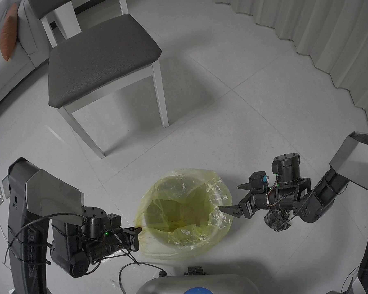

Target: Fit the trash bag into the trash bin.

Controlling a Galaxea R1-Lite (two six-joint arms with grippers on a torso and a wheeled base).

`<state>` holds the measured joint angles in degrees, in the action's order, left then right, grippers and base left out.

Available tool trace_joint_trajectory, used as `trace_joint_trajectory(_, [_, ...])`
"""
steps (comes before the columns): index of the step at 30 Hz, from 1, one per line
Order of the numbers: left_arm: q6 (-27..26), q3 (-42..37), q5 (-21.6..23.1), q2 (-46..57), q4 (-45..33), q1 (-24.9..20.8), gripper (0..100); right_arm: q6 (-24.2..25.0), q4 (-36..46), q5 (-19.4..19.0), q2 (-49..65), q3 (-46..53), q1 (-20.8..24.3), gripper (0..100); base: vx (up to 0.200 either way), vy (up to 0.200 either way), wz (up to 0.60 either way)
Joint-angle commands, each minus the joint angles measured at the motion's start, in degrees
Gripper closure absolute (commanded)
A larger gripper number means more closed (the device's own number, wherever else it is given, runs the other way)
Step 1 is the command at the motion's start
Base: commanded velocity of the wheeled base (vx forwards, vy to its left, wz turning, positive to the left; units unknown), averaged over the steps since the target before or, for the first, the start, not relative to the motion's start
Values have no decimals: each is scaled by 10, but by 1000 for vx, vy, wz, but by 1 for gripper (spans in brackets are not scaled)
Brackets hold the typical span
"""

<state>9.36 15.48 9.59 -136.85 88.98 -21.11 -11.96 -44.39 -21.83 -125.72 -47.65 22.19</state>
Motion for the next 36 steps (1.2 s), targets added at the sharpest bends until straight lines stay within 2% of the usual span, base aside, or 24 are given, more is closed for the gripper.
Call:
trace_joint_trajectory(1, [1, 0, 0, 2, 10, 0, 100, 0, 8, -1, -31, -25, -11, 0, 0, 0, 0])
trace_joint_trajectory(15, [2, 0, 1, 5, 10, 0, 100, -7, 8, -4, -70, -50, -4, 0, 0, 0, 0])
trace_joint_trajectory(16, [3, 0, 0, 5, 10, 0, 100, -8, 7, -4, -72, -50, -4, 100, 0, 0, 0])
trace_joint_trajectory(36, [0, 5, -2, -26, 10, 0, 100, -11, 4, -4, -89, -50, -7, 100, 0, 0, 0])
